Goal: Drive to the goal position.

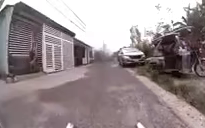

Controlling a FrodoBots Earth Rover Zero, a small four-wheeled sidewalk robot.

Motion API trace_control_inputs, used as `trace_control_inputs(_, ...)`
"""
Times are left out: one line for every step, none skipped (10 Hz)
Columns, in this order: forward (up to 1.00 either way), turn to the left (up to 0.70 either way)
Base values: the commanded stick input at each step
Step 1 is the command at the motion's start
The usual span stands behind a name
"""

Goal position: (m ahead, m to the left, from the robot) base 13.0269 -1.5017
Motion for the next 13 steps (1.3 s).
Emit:
trace_control_inputs(0.87, 0.0)
trace_control_inputs(0.92, 0.0)
trace_control_inputs(0.97, 0.0)
trace_control_inputs(1.0, 0.0)
trace_control_inputs(1.0, 0.02)
trace_control_inputs(1.0, 0.0)
trace_control_inputs(1.0, 0.02)
trace_control_inputs(1.0, 0.02)
trace_control_inputs(1.0, 0.01)
trace_control_inputs(1.0, 0.0)
trace_control_inputs(1.0, 0.0)
trace_control_inputs(1.0, 0.01)
trace_control_inputs(1.0, 0.02)
